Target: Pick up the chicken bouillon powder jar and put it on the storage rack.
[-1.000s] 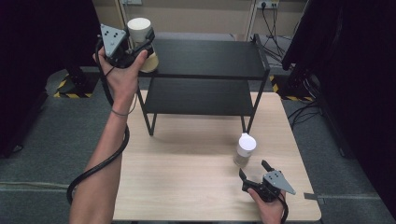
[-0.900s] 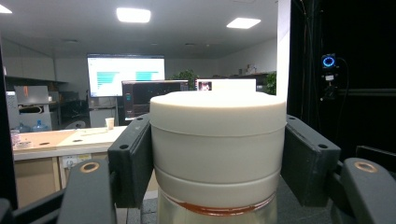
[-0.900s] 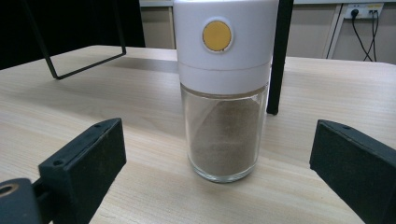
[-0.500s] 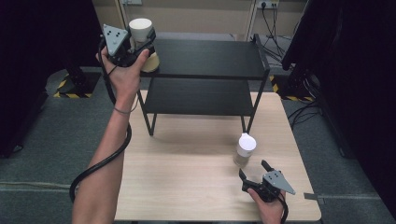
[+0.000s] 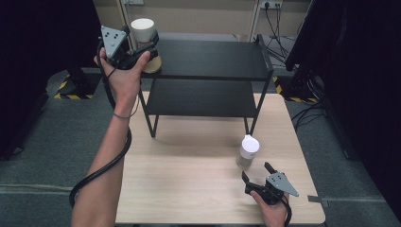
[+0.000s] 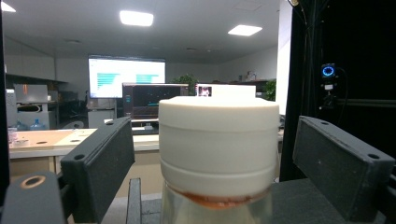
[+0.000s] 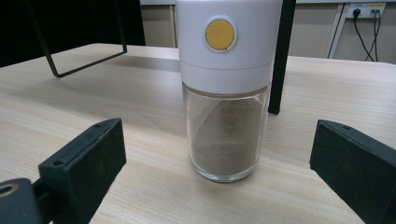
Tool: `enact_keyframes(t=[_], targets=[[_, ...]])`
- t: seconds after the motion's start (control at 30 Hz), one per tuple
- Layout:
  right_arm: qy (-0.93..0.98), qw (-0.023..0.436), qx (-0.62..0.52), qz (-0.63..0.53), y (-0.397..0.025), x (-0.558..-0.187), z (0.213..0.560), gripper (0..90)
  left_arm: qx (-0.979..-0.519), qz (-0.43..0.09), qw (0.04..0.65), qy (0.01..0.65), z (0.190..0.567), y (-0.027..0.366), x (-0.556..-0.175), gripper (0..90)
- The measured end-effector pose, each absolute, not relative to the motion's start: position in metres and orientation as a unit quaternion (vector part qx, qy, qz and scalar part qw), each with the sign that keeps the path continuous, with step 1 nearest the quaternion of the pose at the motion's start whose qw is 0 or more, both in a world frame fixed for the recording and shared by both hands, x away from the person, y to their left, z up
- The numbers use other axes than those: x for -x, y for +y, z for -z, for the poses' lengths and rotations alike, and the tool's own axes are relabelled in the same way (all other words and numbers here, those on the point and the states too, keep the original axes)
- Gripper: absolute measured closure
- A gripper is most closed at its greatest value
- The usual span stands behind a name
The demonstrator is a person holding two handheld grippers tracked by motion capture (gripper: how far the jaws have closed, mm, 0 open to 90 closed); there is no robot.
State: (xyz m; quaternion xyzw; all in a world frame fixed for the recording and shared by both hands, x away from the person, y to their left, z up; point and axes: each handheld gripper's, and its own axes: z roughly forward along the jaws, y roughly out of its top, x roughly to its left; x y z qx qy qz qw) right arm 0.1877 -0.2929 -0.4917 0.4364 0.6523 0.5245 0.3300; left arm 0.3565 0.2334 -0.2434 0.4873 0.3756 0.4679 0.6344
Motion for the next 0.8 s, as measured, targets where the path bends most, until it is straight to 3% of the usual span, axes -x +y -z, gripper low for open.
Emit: enact_keyframes(t=[0.8], targets=[[0.654, 0.332, -0.432, -0.524, -0.292, -0.187, 0.492, 3.7, -0.495, -0.468, 0.64, 0.355, 0.269, 0.235, -0.318, 11.4]])
